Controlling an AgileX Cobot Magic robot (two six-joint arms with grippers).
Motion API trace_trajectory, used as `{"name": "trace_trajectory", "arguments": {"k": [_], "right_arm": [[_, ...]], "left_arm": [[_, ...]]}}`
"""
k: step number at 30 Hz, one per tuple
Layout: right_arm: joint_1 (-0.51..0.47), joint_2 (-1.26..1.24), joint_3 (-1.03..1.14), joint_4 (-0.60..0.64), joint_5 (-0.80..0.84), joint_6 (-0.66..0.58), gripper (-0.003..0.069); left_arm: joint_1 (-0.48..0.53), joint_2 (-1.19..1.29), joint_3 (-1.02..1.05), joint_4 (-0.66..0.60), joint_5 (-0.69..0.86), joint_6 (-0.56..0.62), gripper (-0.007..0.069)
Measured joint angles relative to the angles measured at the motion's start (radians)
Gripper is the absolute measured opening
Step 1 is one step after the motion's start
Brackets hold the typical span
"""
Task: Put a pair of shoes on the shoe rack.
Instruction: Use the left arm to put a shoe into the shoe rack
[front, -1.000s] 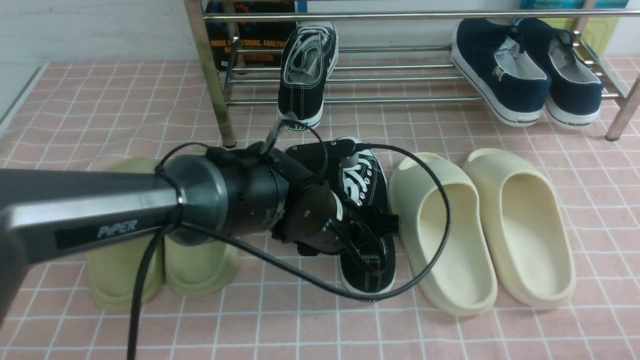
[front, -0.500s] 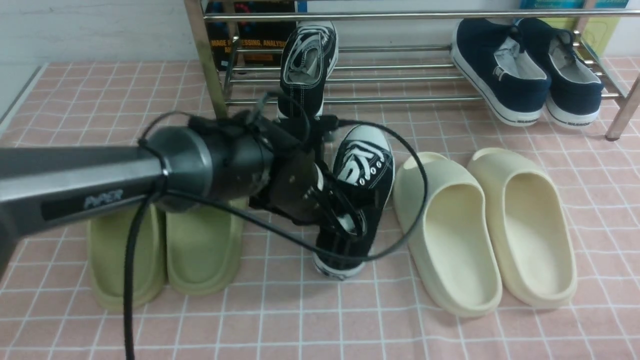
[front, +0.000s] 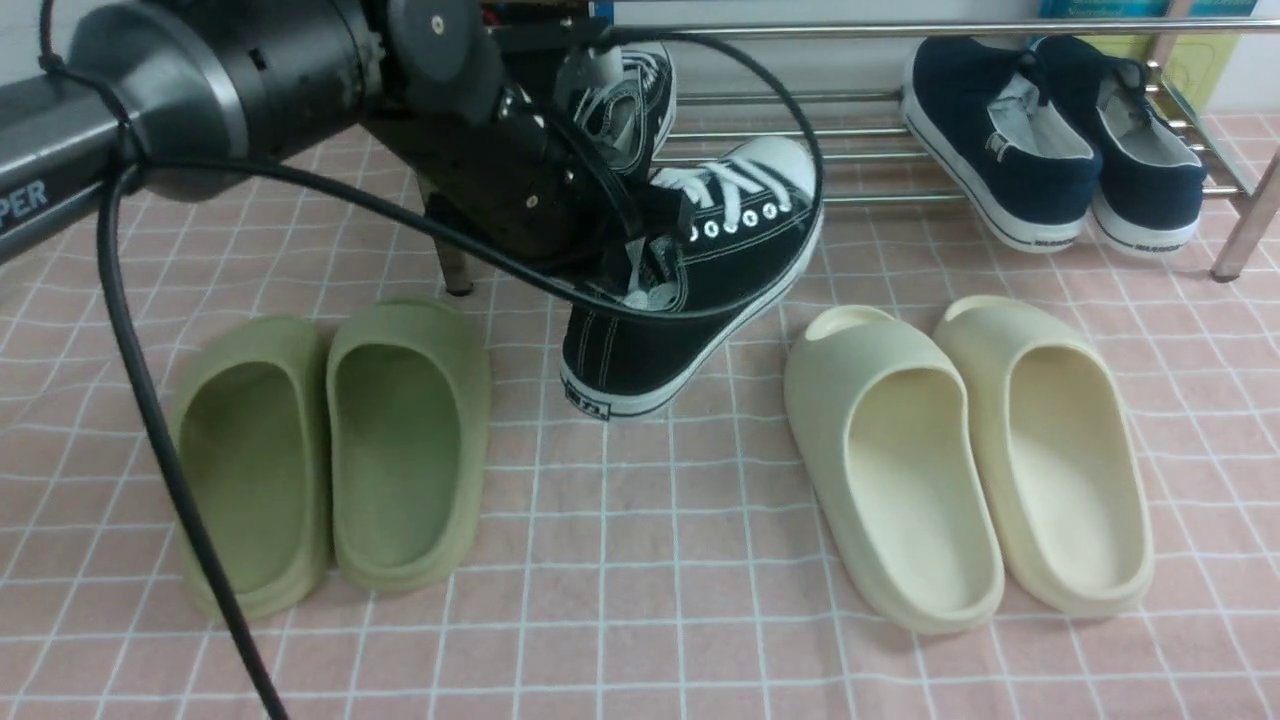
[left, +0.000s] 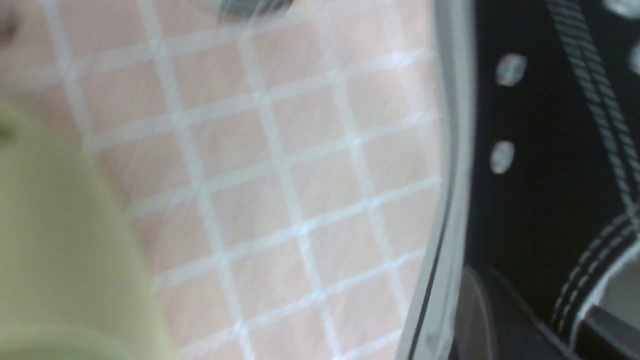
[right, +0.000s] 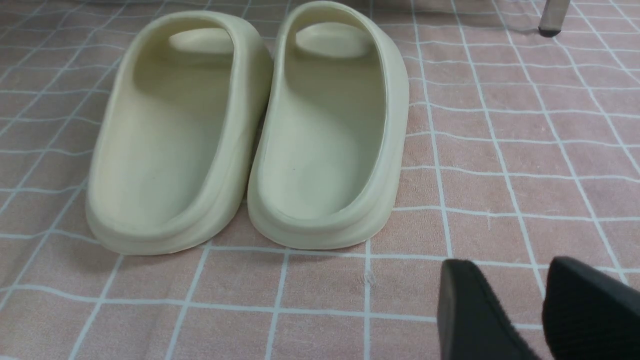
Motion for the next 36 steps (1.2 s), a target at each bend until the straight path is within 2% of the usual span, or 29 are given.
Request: {"name": "trace_trajectory", "arguments": {"k": [6,11,16,22,29,36], "right_arm": [[0.0,0.0,0.0,0.0,0.0,-0.001,0.024],[0.0,0.0,0.0,0.0,0.0,-0.001,0.024],[0.0,0.0,0.0,0.0,0.0,-0.001,0.024],[0.0,0.0,0.0,0.0,0.0,-0.001,0.024],[0.0,0.0,0.0,0.0,0.0,-0.001,0.024],[0.0,0.0,0.0,0.0,0.0,-0.001,0.024]], "left_arm": [[0.0,0.113,-0.141,-0.023,-0.05,0.019,0.0029],[0.003,0.245,-0.241,-0.023,-0.123,-0.048,0.003],[0.003,0.308,-0.258,-0.024,-0.272,-0.119,0.003],[0.005,0.369,-0.266,-0.024,-0.489,-0.14,0.0031],[0.007,0.424,-0.269,-0.031,-0.607,-0.139,0.0034],[0.007,0.448,-0.276,-0.068,-0.65,-0.139,0.0067]]}}
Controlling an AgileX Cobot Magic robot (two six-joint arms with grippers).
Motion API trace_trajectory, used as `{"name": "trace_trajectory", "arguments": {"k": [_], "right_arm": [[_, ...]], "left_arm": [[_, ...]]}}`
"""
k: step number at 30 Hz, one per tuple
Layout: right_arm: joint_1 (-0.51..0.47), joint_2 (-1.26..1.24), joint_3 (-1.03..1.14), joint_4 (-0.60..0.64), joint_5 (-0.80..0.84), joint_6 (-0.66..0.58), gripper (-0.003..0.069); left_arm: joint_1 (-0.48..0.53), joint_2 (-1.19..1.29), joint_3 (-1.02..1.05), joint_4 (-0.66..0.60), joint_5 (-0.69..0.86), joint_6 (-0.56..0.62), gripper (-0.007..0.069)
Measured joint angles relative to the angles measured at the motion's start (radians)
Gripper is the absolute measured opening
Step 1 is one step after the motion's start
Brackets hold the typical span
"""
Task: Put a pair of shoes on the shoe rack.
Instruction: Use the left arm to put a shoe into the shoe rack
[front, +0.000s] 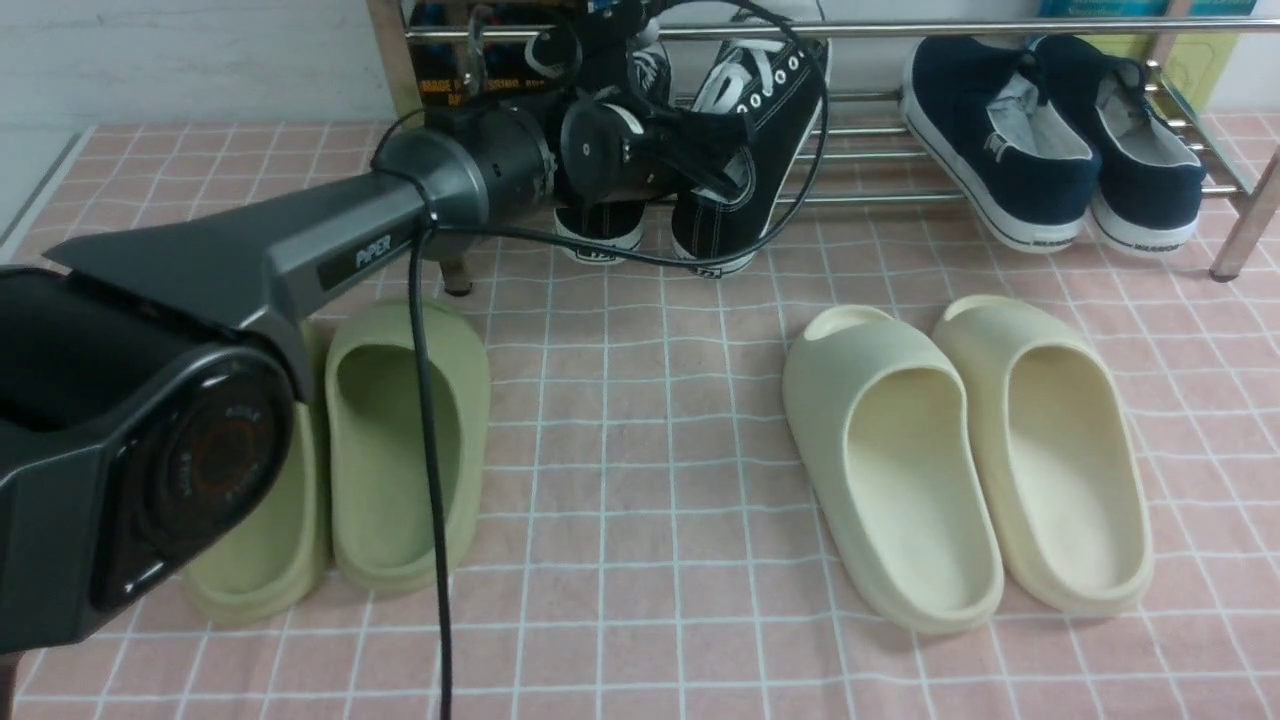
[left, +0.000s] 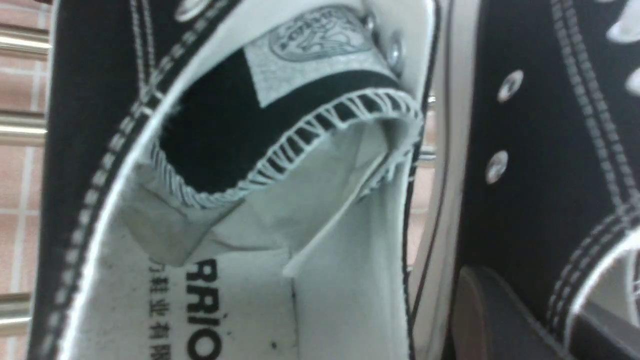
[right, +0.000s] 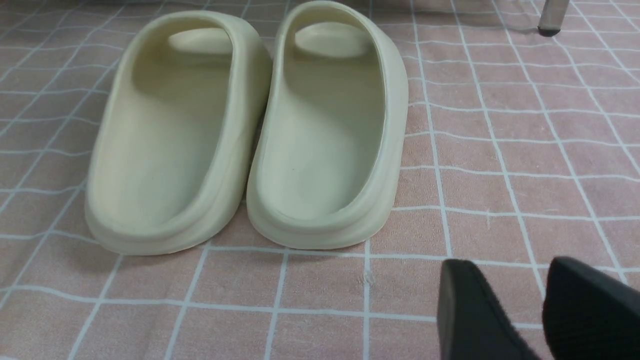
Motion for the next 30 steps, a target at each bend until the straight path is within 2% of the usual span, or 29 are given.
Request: {"name": "trace_trajectory", "arguments": {"k": [5,7,10,13,18,23,29,30], "right_arm": [[0.0,0.0,0.0,0.0,0.0,0.0,0.024],[0.0,0.0,0.0,0.0,0.0,0.0,0.024],[0.0,0.0,0.0,0.0,0.0,0.0,0.024],[0.0,0.0,0.0,0.0,0.0,0.0,0.024],[0.0,0.0,0.0,0.0,0.0,0.0,0.024],[0.0,0.0,0.0,0.0,0.0,0.0,0.024],[0.0,0.0,0.0,0.0,0.0,0.0,0.024],[0.0,0.0,0.0,0.0,0.0,0.0,0.024]], "left_arm": [[0.0,-0.001,-0.001,-0.042,-0.015,-0.001,0.0167],[0.0,-0.014,-0.001,-0.059,-0.006,-0.001,0.0249],[0.0,-0.026,-0.002,-0.059,-0.008,-0.001,0.0316],[0.0,-0.03,-0.002,-0.059,-0.005,-0.001,0.0347],[0.0,-0.031,-0.002,-0.058,0.038,0.003,0.0349],[0.001,-0.063,-0.002,-0.045,0.127,0.056,0.0311],[0.001,-0.168,-0.002,-0.008,0.26,0.156,0.0221],[0.001,-0.207,-0.002,0.031,0.313,0.197,0.0185]]}}
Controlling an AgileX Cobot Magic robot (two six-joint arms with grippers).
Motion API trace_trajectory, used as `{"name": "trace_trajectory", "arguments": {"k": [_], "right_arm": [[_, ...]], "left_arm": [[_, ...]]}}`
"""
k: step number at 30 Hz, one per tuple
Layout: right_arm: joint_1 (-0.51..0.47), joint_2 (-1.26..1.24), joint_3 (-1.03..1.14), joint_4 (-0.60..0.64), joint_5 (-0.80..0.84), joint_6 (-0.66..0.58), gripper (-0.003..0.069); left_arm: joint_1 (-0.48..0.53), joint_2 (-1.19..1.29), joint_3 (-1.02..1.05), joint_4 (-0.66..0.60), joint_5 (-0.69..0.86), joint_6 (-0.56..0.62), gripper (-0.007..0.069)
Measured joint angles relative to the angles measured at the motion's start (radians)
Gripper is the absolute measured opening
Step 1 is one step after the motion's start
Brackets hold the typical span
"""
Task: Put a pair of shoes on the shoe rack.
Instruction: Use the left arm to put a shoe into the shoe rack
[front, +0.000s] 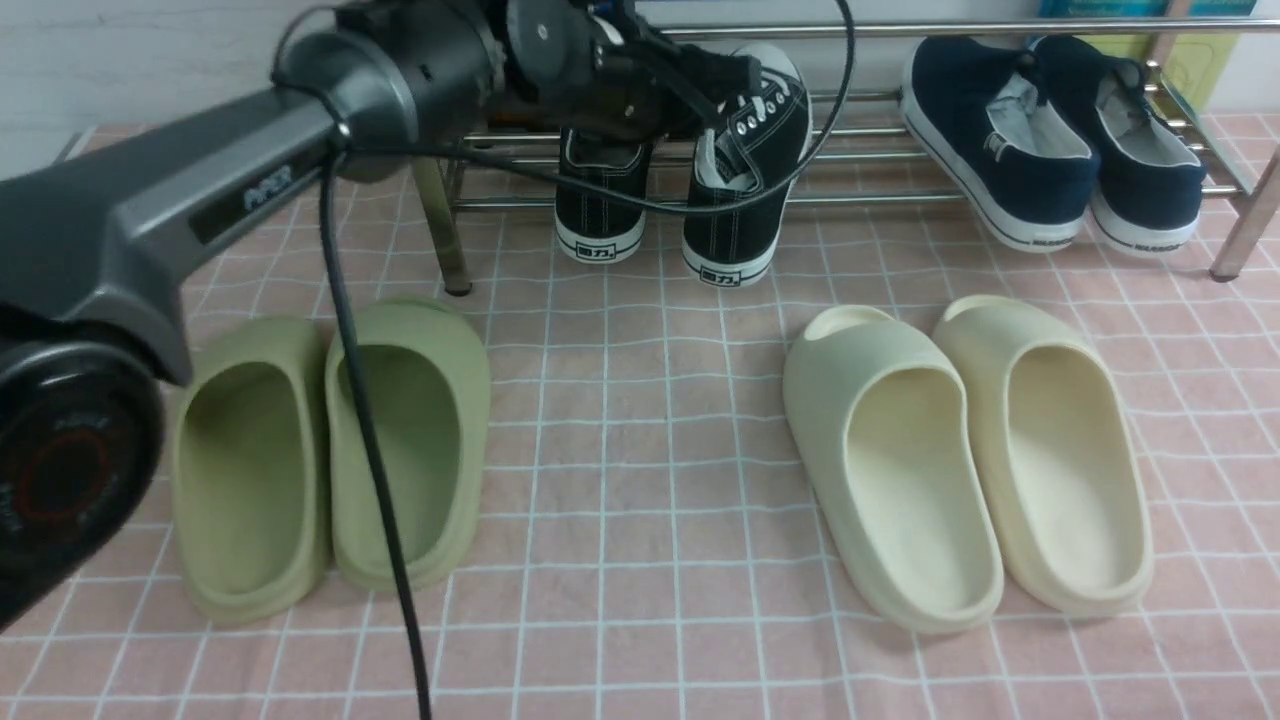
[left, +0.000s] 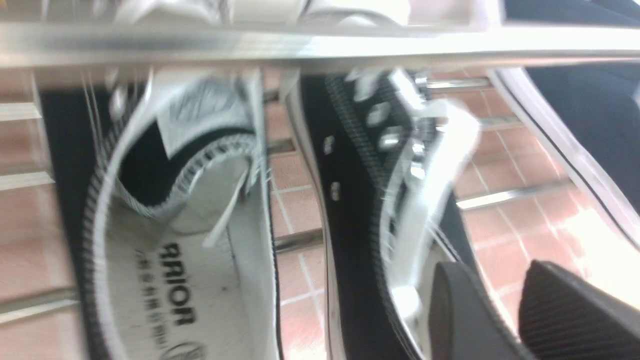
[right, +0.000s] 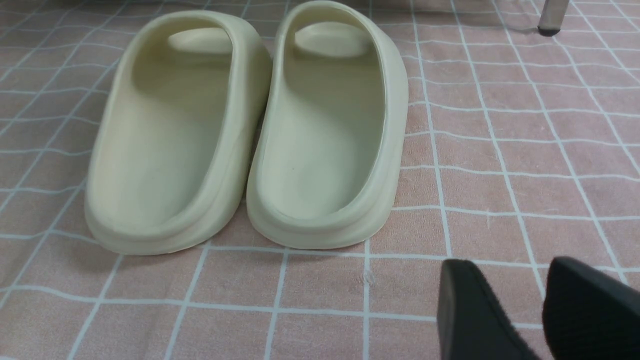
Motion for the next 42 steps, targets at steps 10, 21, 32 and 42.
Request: {"name": "trace_trajectory", "arguments": {"k": [10,21,32,42], "right_arm": [[0.0,0.0,0.0,0.0,0.0,0.0,0.024],[0.0,0.0,0.0,0.0,0.0,0.0,0.024],[0.0,0.0,0.0,0.0,0.0,0.0,0.024],[0.0,0.0,0.0,0.0,0.0,0.0,0.024]], "left_arm": [[0.0,0.023,-0.01,0.128,0.276,-0.005,0.0005],[-0.001,0.181,-0.009,-0.017,0.174,-0.01,0.0002],[-0.005,0.185,-0.004,-0.156,0.01,-0.01,0.0002],[-0.004,0.149,-0.004,-0.159,0.21,0.037,0.0002]]}}
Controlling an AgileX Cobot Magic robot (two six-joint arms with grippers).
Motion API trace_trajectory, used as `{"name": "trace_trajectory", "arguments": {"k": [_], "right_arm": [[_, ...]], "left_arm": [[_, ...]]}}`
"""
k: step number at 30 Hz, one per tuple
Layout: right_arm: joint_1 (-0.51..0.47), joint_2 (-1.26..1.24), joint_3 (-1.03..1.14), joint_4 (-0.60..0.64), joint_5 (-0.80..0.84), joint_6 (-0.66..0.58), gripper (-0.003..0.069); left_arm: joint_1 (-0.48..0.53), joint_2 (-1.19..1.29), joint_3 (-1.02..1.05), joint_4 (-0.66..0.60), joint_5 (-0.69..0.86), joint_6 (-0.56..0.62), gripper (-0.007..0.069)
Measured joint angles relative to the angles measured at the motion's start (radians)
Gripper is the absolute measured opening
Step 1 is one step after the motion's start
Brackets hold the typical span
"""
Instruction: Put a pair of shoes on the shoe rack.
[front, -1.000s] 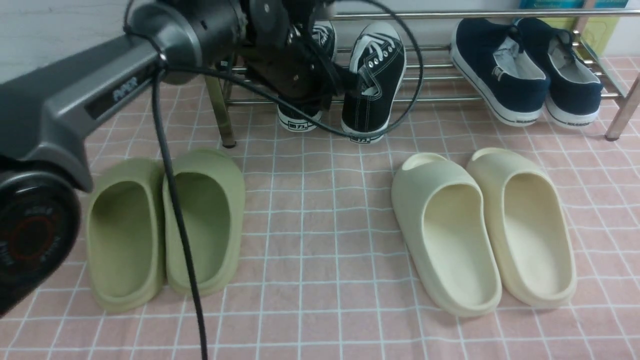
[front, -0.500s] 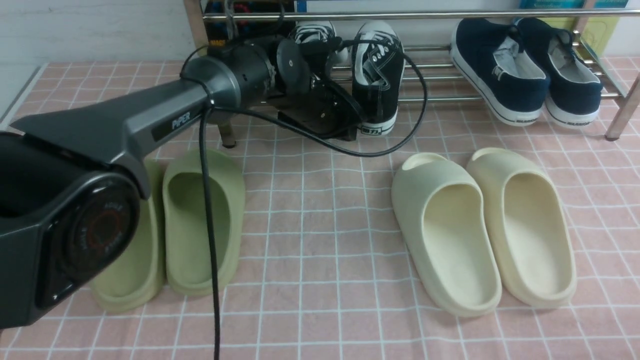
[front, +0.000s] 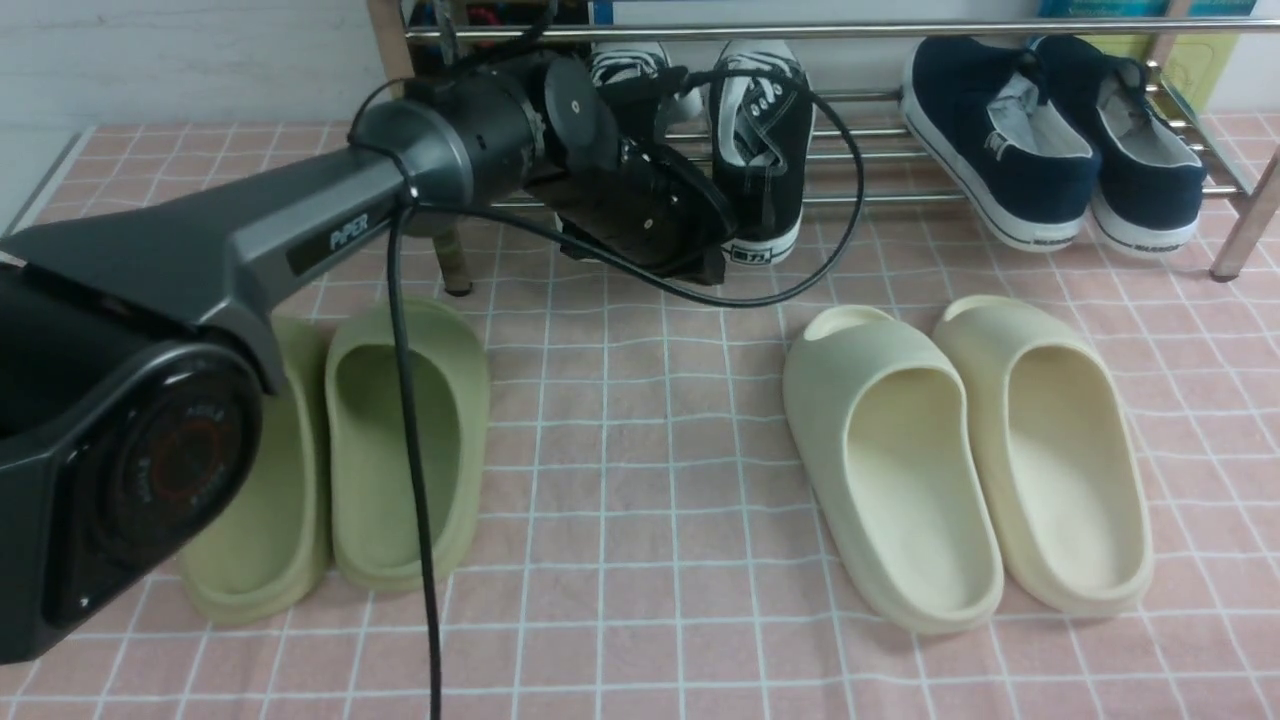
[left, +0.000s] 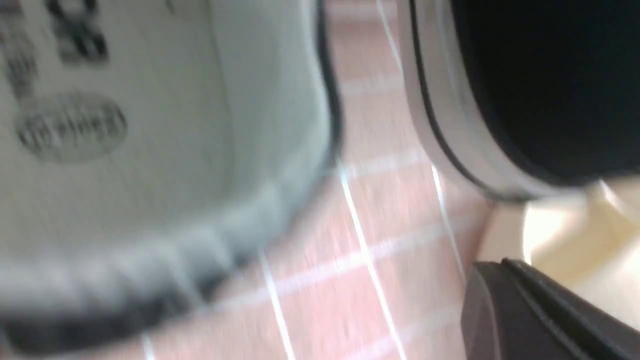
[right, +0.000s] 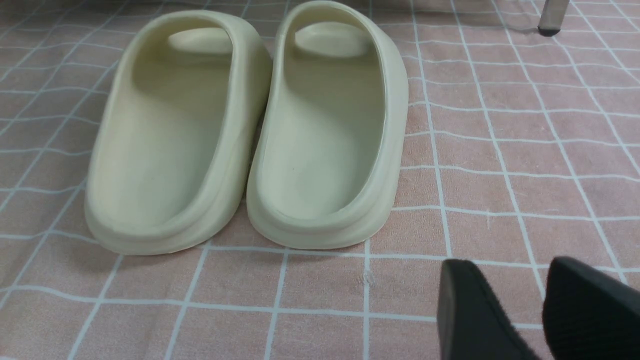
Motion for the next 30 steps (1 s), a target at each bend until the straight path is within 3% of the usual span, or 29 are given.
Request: {"name": "trace_trajectory", "arguments": {"k": [5,9,16,23,30], "right_arm": [[0.0,0.0,0.0,0.0,0.0,0.0,0.024],[0.0,0.0,0.0,0.0,0.0,0.001,0.024],[0.0,0.0,0.0,0.0,0.0,0.001,0.024],[0.0,0.0,0.0,0.0,0.0,0.001,0.024],[0.0,0.0,0.0,0.0,0.0,0.001,0.024]], "left_arm": [[0.0,-0.115,0.04,0.001,0.112,0.186,0.0005],[0.0,-0.244,0.152,0.019,0.113,0.239,0.0005],[0.001,-0.699,0.625,0.117,-0.161,0.214,0.0005],[0.002,-1.234,1.153,0.117,-0.609,0.173,0.0005],[0.003,-1.567,1.455,0.022,-0.691,0.17,0.0005]]}}
